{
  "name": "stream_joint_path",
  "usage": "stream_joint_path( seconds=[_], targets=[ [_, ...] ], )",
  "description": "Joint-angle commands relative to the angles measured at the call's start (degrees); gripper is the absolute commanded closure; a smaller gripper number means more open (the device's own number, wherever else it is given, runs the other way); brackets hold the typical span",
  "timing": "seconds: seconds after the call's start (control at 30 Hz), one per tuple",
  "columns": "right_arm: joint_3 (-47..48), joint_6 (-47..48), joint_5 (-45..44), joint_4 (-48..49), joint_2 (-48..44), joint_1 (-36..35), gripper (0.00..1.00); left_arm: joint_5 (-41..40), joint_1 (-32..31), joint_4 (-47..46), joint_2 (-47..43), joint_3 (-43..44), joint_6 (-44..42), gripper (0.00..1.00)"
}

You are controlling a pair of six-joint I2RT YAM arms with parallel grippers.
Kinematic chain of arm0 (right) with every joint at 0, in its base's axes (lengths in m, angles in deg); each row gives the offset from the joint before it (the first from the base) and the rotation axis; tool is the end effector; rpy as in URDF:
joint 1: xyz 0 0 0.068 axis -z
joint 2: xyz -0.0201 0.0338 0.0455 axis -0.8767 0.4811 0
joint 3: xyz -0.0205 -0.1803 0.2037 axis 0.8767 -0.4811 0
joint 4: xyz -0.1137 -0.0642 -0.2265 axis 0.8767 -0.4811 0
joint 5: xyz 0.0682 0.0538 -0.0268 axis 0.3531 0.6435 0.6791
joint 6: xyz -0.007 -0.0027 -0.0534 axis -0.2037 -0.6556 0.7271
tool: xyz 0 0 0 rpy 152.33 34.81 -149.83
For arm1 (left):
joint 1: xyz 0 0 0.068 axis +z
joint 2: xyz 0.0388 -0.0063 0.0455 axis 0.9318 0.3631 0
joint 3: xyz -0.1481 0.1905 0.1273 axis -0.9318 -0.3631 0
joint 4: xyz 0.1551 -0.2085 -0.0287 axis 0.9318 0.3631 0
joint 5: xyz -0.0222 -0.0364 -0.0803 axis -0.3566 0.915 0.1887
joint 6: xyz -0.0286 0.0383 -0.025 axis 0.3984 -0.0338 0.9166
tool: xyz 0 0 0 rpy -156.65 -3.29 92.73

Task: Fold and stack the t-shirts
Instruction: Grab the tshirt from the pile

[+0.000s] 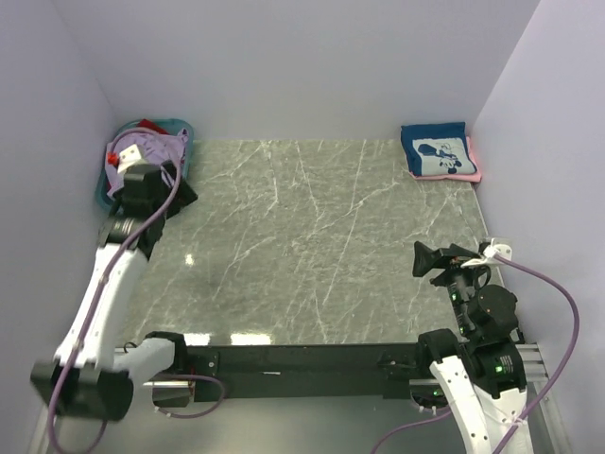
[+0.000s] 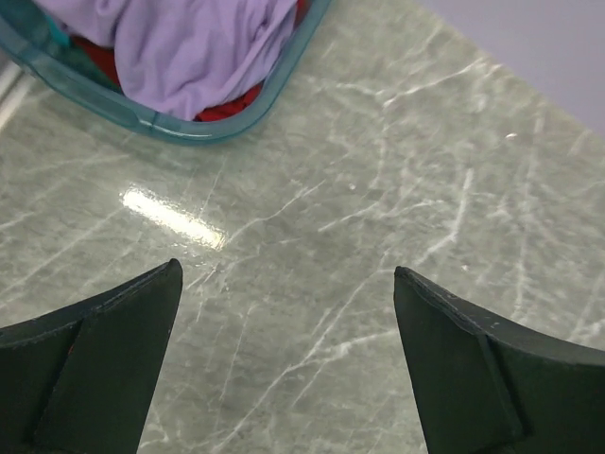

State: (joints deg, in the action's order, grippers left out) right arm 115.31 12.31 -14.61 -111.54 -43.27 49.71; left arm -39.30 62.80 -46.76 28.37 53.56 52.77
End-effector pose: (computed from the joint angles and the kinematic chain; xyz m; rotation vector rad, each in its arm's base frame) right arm 0.0532 0.0066 0.3167 0.1131 1.5752 0.2433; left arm 0.2103 -0.0106 0.3640 -0.6636 1.9388 -0.0901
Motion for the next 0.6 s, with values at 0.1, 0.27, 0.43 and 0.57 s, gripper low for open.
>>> stream_joint_path(
  seconds=[0.1,0.27,0.43,0.57],
  targets=[
    [-1.14,0.89,4.19,3.24,-2.04,-1.30,0.07,1.74,8.87,-2.79,16.25,8.37,4.05,0.01],
    [-1.31,0.89,3.58,3.33,-3.79,-1.83,0.07,-3.44,14.95,-5.08,30.29,18.02,6.24,0.02],
    [-1.49,0.62,4.02,3.24,-4.15,-1.92,0.07,-6.08,17.43,-3.59,42.70,29.09,8.54,0.04],
    [-1.05,0.71,3.84,2.54,-3.53,-1.83,0.07,-10.47,18.13,0.01,53.41,36.93,9.15,0.05]
  ],
)
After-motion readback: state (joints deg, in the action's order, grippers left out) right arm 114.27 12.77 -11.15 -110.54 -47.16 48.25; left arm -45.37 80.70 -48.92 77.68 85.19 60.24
